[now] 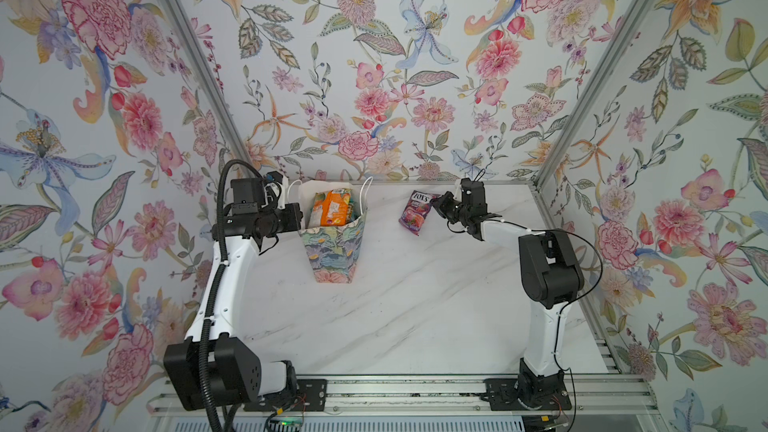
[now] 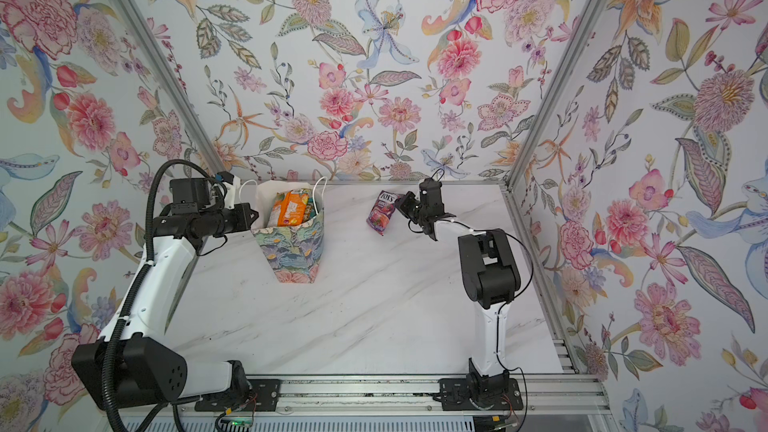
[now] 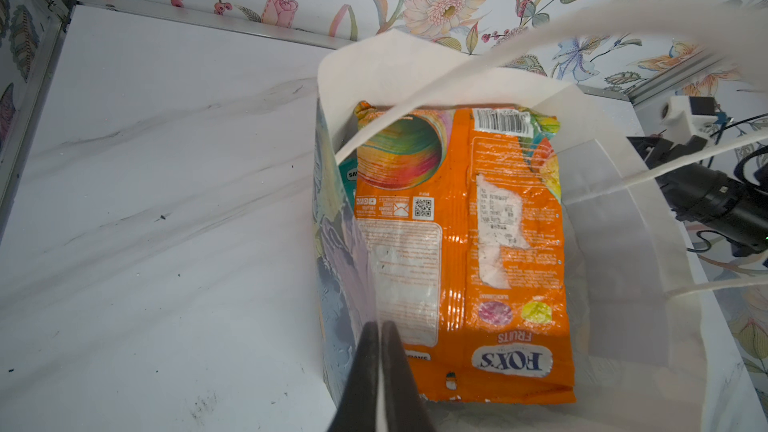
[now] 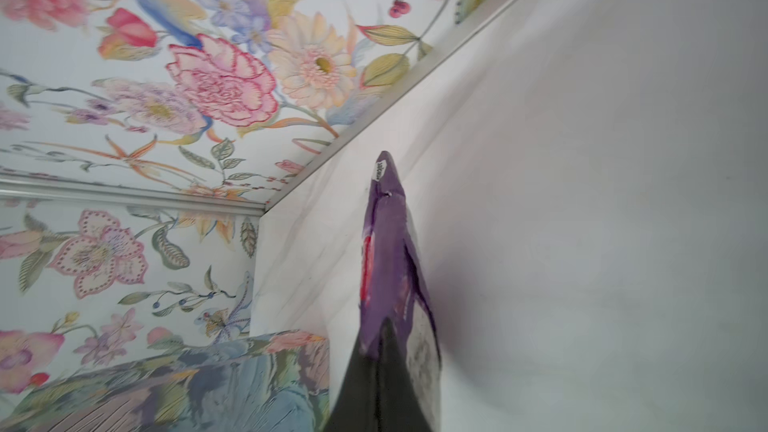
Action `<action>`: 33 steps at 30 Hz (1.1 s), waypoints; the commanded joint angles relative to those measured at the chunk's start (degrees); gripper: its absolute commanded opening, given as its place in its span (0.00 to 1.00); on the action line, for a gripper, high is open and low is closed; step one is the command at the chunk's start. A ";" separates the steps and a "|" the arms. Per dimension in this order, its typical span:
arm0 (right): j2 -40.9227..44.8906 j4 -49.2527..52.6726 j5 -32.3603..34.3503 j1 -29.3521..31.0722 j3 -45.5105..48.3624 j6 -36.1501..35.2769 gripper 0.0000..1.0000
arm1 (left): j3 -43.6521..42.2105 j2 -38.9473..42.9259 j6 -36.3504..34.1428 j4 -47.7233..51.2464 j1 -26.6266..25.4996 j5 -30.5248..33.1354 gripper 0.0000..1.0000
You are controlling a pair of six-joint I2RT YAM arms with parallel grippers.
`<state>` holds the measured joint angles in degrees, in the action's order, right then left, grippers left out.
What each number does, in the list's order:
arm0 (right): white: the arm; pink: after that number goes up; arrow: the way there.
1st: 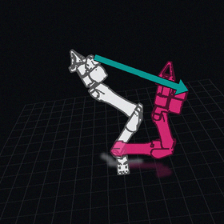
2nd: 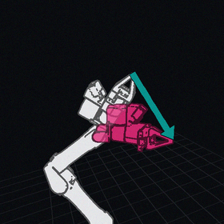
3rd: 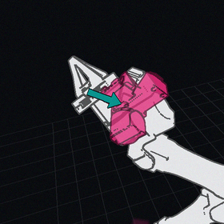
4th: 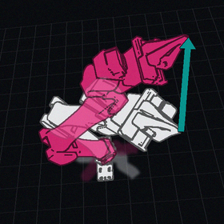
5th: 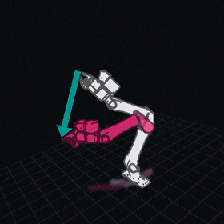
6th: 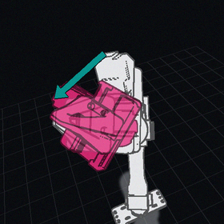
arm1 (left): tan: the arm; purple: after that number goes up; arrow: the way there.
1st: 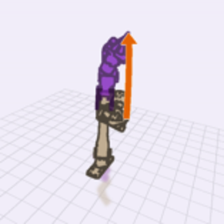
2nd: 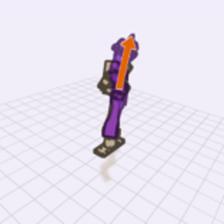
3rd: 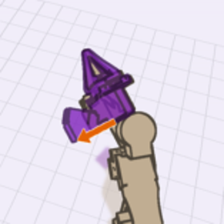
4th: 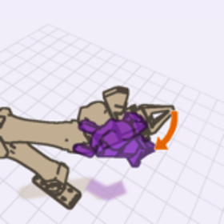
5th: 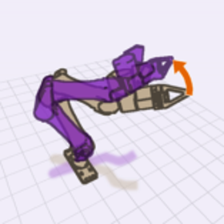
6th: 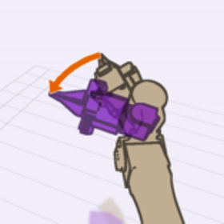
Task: Place the snacks into the paper bag
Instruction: 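Lift the purple Berries bag with the right gripper over the paper bag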
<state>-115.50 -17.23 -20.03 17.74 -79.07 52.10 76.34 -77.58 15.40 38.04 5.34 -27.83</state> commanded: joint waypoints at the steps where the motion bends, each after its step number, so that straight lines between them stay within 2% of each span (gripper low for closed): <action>1: 5.19 2.82 0.53 2.25 -1.33 -4.36 0.00 | 1.19 -0.12 -0.72 1.42 -0.33 -0.01 0.03; 10: 13.29 17.09 6.56 9.79 -12.05 -15.12 0.00 | 0.84 0.14 -0.47 0.81 -0.33 -0.46 0.03; 17: 15.85 21.18 9.02 13.69 -21.00 -19.30 0.00 | 0.17 0.33 -0.11 0.15 -0.38 -0.94 0.04; 23: 11.87 25.99 8.57 16.29 -33.04 -21.87 0.00 | -0.23 0.68 0.33 -0.49 -0.34 -1.30 0.04; 31: 1.42 32.04 7.26 18.99 -53.00 -23.22 0.00 | -0.28 0.76 0.33 -0.25 -0.34 -1.43 0.04; 33: -1.46 32.76 6.73 21.29 -57.59 -23.02 0.00 | -0.56 0.85 0.43 -0.42 -0.33 -1.61 0.04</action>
<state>-113.84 13.54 -12.05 37.26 -131.90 30.35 76.27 -77.58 15.46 37.82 5.34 -28.10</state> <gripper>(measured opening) 0.047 0.038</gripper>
